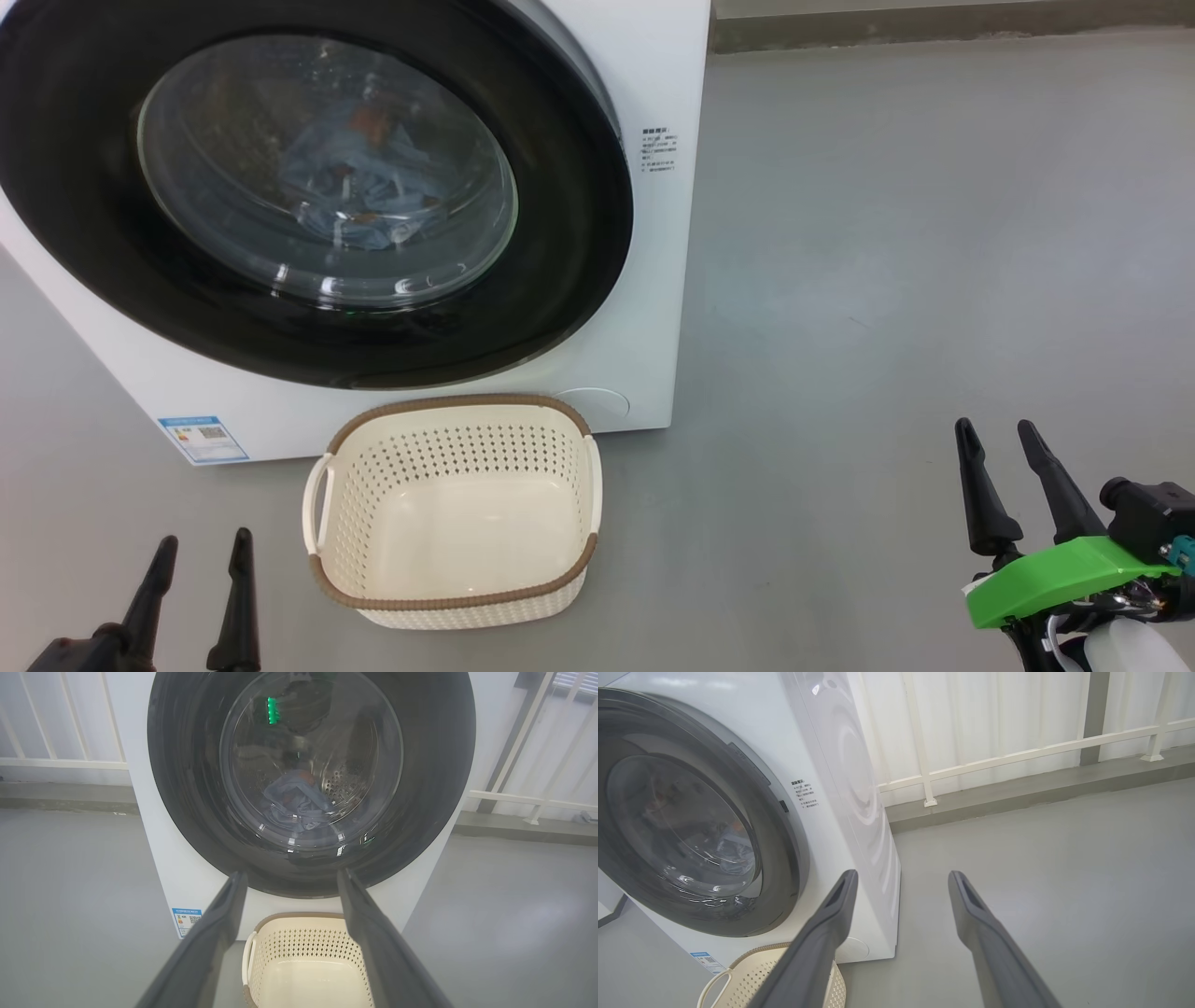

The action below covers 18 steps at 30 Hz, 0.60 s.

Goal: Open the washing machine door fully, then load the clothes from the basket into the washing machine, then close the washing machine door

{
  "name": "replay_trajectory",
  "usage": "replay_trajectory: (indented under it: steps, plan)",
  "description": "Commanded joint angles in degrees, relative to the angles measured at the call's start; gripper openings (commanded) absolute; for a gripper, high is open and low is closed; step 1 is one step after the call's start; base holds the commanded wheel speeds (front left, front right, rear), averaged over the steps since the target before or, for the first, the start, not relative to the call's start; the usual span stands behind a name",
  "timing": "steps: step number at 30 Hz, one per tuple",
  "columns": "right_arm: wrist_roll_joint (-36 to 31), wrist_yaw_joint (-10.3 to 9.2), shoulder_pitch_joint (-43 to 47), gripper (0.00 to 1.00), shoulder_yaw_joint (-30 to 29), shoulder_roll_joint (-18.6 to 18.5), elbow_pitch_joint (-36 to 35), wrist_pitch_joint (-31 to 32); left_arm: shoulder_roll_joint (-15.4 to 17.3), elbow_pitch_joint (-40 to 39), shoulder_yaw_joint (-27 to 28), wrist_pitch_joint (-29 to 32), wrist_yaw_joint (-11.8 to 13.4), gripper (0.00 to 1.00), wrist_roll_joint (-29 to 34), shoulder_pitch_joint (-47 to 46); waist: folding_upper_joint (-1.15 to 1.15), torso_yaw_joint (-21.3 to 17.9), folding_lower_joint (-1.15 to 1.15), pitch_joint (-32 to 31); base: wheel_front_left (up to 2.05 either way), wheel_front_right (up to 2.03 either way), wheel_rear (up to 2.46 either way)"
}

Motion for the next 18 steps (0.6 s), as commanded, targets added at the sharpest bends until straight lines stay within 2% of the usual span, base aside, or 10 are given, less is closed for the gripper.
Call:
replay_trajectory:
  steps: [1,18]
  plan:
    - [-0.9,0.00,0.0,1.00,0.8,-0.5,-1.6,-0.3,1.6,-1.5,2.4,-0.4,0.0,1.00,0.3,-1.0,0.00,0.1,0.00,-0.1,0.00,0.00,0.00]
    - [-0.9,0.00,0.1,1.00,0.6,-0.1,-2.1,-0.3,1.7,-2.0,2.5,-0.4,0.0,1.00,0.6,-0.8,0.00,0.0,0.00,0.2,0.00,0.00,0.00]
